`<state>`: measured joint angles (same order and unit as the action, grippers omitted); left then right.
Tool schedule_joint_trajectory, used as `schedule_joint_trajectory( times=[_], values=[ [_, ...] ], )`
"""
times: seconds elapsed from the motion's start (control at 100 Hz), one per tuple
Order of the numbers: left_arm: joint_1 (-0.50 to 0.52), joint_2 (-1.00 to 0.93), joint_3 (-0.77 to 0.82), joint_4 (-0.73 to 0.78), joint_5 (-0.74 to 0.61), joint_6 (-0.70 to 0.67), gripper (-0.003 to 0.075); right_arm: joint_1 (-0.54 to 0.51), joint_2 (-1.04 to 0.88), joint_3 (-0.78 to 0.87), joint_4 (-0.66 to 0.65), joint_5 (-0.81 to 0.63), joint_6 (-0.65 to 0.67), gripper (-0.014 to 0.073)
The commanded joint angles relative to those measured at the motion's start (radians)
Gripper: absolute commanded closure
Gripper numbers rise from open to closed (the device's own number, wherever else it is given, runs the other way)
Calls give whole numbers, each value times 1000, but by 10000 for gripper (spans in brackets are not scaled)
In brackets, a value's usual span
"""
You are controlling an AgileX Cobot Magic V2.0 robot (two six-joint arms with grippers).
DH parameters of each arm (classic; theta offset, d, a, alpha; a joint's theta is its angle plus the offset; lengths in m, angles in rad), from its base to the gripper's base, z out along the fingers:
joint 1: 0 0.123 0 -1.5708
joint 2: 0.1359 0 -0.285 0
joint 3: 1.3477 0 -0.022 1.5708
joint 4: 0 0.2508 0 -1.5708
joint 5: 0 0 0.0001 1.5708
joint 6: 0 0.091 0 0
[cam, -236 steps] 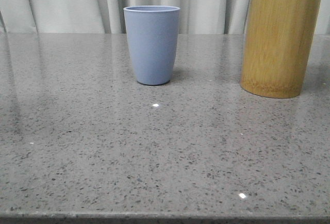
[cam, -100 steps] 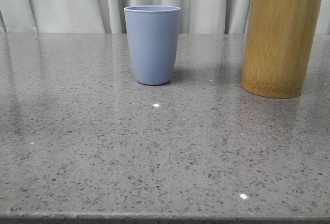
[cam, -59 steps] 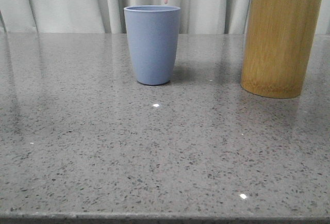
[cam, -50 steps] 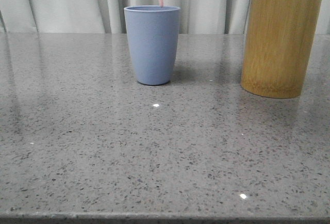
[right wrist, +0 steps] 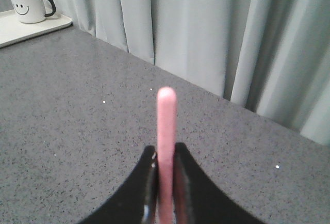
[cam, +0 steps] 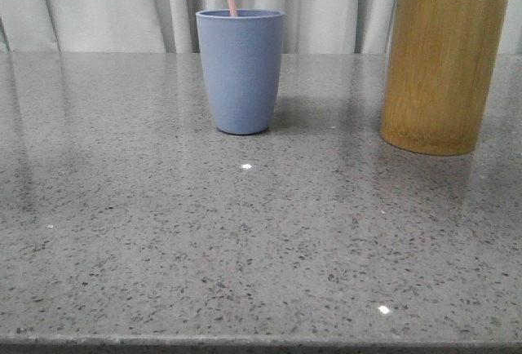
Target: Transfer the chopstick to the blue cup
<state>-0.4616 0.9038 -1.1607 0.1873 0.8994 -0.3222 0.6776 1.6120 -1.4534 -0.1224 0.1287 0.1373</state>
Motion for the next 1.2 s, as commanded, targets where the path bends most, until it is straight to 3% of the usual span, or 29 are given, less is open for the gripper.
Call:
schedule_joint_trajectory(
  times=[0.0,0.41,0.69,0.88,1.19],
  values=[
    [-7,-10,-26,14,-66,-11,363,-1,-43,1,-7,-102,-6,662],
    [-7,-10,-26,14,-66,-11,363,-1,-39,25,-8,-76,-7,653],
    [-7,-10,-26,14,-66,-11,363,-1,-39,25,-8,-43,-7,454],
    [-7,-10,-26,14,-66,-11,363,-1,-40,25,-8,-43,-7,253],
    [-7,-14,-26,21,-66,-11,363,-10,-65,25,-12,-10,-7,234]
  ],
)
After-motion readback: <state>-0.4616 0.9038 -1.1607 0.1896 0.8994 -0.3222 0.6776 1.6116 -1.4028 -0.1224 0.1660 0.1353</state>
